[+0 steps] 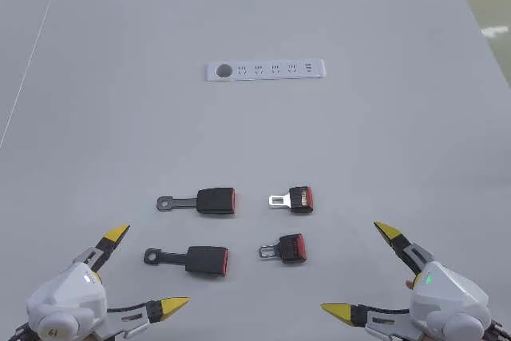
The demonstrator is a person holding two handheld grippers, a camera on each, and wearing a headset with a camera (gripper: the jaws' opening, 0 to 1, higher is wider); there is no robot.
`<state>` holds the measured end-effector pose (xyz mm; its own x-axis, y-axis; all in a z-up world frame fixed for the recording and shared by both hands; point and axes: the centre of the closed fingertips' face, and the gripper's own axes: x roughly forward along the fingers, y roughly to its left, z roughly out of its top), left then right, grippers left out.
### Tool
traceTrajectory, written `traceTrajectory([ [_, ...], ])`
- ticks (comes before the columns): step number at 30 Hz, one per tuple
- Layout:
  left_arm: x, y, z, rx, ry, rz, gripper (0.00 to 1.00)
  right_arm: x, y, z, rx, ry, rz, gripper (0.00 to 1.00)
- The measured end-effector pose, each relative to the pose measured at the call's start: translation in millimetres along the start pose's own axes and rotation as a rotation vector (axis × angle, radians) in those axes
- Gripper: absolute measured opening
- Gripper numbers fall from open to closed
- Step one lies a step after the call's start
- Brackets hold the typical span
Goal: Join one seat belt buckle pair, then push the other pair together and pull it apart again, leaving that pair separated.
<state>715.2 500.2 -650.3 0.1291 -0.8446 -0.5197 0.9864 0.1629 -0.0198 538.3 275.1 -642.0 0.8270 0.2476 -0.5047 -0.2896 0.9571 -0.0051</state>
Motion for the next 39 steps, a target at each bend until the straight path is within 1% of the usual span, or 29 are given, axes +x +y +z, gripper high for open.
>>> traceTrajectory([
  [8,-0.1,-0.6,1.3,-0.002,-0.005,-0.002,1.00,0.1,0.5,1.4,-0.003,-0.001,-0.001,0.99],
  [39,-0.3,-1.2,2.8,0.015,0.001,-0.003,0.99,-0.5,0.7,0.0,-0.012,0.007,0.001,0.99],
])
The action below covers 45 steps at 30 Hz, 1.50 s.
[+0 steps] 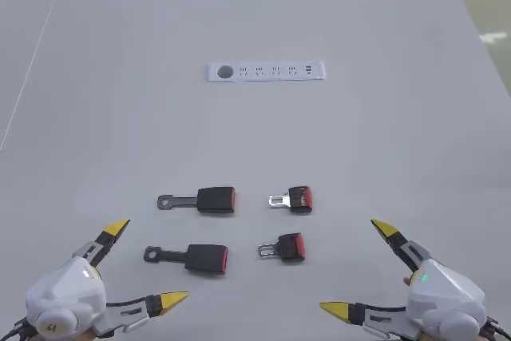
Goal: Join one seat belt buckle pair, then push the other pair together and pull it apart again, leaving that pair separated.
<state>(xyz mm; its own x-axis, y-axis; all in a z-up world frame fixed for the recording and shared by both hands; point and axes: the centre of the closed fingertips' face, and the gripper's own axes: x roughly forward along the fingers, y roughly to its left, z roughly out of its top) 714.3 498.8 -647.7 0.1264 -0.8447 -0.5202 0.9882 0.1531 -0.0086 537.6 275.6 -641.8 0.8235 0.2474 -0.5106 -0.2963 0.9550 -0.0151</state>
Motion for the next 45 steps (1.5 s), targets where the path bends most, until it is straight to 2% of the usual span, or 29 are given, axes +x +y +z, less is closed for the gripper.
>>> traceTrajectory([
  [3,0.7,-1.5,1.2,0.021,0.009,-0.008,0.99,-0.4,-0.7,-0.8,-0.009,0.007,0.003,0.99],
  [7,3.1,-6.3,2.9,0.102,0.043,-0.044,0.96,-0.1,-1.8,-0.3,-0.047,0.016,0.021,0.96],
  [13,8.1,-8.8,5.9,0.144,0.066,-0.079,0.93,2.7,-7.2,2.1,-0.096,0.029,0.050,0.91],
  [25,19.8,-15.5,0.4,0.205,0.124,-0.153,0.88,11.1,-10.6,1.2,-0.186,0.083,0.124,0.86],
  [32,26.6,-17.3,-3.4,0.230,0.151,-0.187,0.85,14.8,-12.1,1.4,-0.213,0.100,0.159,0.83],
  [40,36.0,-22.3,-5.7,0.281,0.194,-0.247,0.77,21.4,-11.3,-1.4,-0.257,0.140,0.220,0.76],
  [45,41.9,-23.9,-12.1,0.313,0.229,-0.285,0.73,26.6,-11.5,-3.0,-0.288,0.162,0.258,0.73],
])
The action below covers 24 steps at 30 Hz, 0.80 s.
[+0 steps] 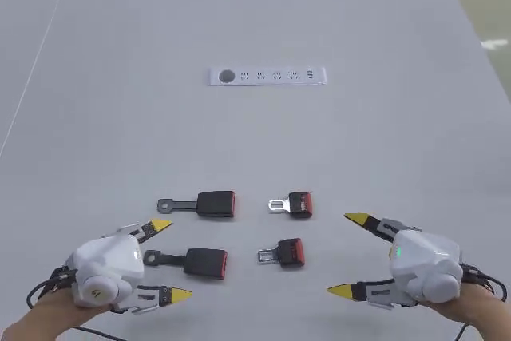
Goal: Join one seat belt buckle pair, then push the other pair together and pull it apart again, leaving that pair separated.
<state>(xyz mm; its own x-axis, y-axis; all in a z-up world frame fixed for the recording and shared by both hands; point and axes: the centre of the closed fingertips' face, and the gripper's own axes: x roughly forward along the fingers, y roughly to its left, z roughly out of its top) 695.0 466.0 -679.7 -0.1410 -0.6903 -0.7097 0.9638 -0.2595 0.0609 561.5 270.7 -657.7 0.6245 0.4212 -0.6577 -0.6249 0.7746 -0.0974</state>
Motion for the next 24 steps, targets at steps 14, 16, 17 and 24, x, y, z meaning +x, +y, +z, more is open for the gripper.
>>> traceTrajectory([
  [14,19.4,-7.0,-8.7,0.108,0.089,-0.115,0.56,21.1,2.9,-1.4,-0.089,0.044,0.103,0.62],
  [16,21.8,-7.9,-9.1,0.118,0.099,-0.128,0.54,25.2,3.9,-1.6,-0.105,0.052,0.121,0.60],
  [17,23.0,-8.1,-9.3,0.124,0.103,-0.132,0.52,27.1,4.3,-2.2,-0.112,0.055,0.128,0.59],
  [24,35.0,-9.2,-17.8,0.165,0.158,-0.166,0.46,41.7,6.8,-5.8,-0.158,0.086,0.170,0.50],
])
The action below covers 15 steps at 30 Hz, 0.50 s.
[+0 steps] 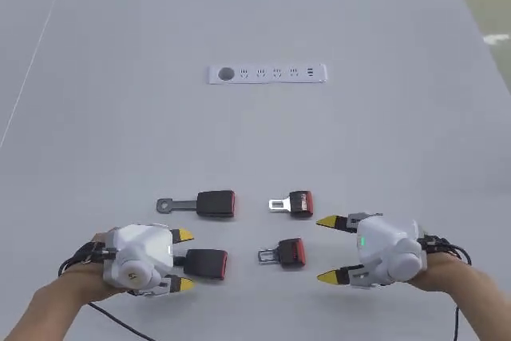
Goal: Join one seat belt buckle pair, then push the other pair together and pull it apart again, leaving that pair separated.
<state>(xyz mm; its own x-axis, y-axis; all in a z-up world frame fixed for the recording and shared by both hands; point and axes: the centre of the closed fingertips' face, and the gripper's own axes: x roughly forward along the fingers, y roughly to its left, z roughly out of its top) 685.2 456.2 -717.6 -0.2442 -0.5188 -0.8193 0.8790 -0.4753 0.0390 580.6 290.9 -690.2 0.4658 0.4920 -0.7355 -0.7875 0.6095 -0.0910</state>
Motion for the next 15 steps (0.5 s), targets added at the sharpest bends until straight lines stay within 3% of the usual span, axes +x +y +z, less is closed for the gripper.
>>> traceTrajectory([
  [15,19.6,-2.1,-3.8,0.053,0.082,-0.074,0.33,31.5,0.5,-4.5,-0.072,0.070,0.086,0.38],
])
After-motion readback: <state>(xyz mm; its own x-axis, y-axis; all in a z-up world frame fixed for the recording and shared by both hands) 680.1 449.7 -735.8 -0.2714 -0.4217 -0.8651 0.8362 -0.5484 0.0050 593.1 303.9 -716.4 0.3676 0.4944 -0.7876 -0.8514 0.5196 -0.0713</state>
